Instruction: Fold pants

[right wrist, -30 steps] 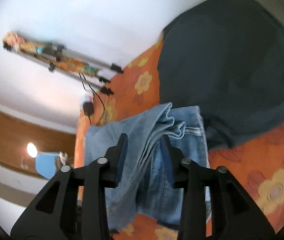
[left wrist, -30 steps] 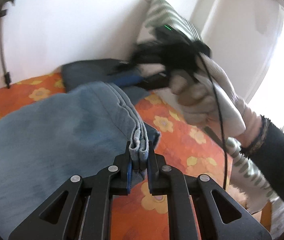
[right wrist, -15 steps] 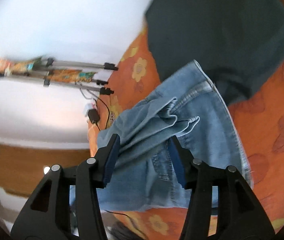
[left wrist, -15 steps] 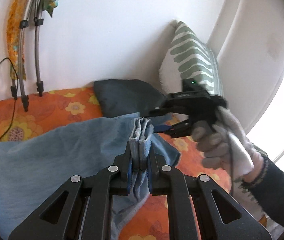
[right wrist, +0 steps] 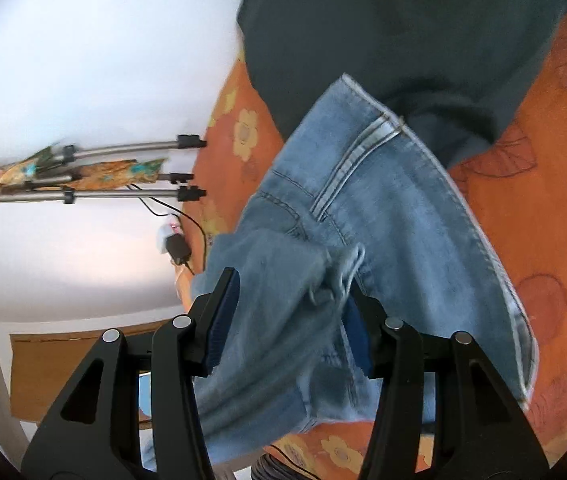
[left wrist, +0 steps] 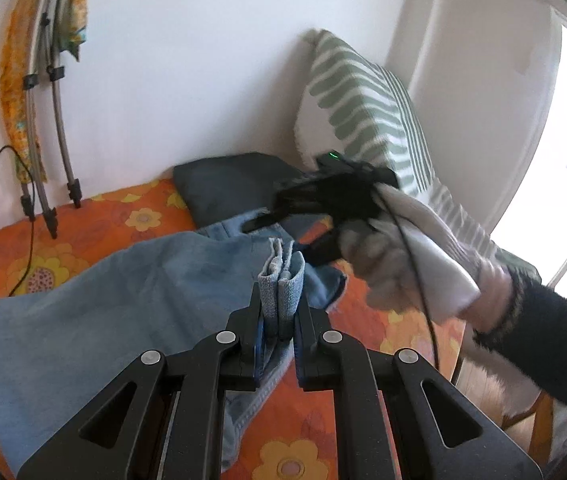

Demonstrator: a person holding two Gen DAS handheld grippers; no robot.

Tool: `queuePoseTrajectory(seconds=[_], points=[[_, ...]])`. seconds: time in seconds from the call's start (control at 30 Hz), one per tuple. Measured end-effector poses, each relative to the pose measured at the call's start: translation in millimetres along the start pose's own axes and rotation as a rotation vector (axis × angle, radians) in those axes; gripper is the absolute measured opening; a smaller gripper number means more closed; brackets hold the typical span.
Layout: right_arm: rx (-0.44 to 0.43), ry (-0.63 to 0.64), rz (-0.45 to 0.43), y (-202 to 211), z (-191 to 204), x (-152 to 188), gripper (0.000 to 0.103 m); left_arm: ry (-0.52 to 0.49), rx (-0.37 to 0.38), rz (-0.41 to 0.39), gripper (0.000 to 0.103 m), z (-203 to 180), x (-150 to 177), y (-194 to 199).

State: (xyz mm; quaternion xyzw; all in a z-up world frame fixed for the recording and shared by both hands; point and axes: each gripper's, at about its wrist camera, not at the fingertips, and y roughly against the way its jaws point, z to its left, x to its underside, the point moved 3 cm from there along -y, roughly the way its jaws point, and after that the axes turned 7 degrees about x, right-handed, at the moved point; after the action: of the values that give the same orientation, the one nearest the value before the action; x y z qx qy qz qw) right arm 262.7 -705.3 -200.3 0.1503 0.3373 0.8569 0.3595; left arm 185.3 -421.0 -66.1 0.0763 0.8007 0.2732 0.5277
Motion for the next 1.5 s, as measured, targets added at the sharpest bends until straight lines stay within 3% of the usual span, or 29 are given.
queuePoseTrajectory(seconds=[0.07, 0.1, 0.13, 0.17, 0.37, 0.5, 0.6, 0.73, 0.83, 0.9, 1.0, 1.17, 1.33, 1.5], points=[[0.08, 0.046, -0.048, -1, 7, -2, 0.044, -0.011, 0.004, 0.027, 0.01, -4, 7, -2], [0.098, 0.077, -0.064, -1, 14, -3, 0.027, -0.02, 0.006, 0.044, 0.01, -6, 12, -3], [0.13, 0.142, -0.093, 2, 26, -5, 0.017, -0.03, 0.009, 0.06, 0.01, -8, 17, -6], [0.148, 0.189, -0.113, 5, 37, -6, 0.014, -0.036, 0.014, 0.074, 0.01, -10, 21, -8], [0.292, 0.601, -0.266, 24, 135, 1, 0.013, -0.091, 0.057, 0.106, 0.01, -30, 20, -49], [0.399, 0.743, -0.337, 28, 158, -12, 0.013, -0.074, 0.106, 0.078, 0.01, -38, -2, -91], [0.424, 0.735, -0.325, 22, 144, -37, 0.013, -0.025, 0.146, 0.089, 0.01, -34, -9, -127], [0.43, 0.656, -0.257, 3, 112, -65, 0.014, 0.0, 0.134, 0.154, 0.01, -27, 5, -160], [0.522, 0.631, -0.265, -3, 95, -76, 0.031, 0.008, 0.14, 0.192, 0.016, -31, 15, -162], [0.514, 0.62, -0.311, 11, 94, -74, 0.038, -0.005, 0.141, 0.211, 0.021, -38, 15, -154], [0.469, 0.582, -0.382, 46, 101, -67, 0.038, -0.019, 0.122, 0.203, 0.034, -44, 10, -128], [0.388, 0.604, -0.481, 121, 133, -20, 0.038, -0.036, 0.035, 0.15, 0.035, -43, -16, -51], [0.334, 0.643, -0.555, 185, 175, 31, 0.043, -0.016, -0.097, 0.034, 0.035, -24, -73, 45], [0.313, 0.678, -0.571, 220, 202, 78, 0.043, 0.008, -0.229, -0.063, 0.035, 0, -110, 118]])
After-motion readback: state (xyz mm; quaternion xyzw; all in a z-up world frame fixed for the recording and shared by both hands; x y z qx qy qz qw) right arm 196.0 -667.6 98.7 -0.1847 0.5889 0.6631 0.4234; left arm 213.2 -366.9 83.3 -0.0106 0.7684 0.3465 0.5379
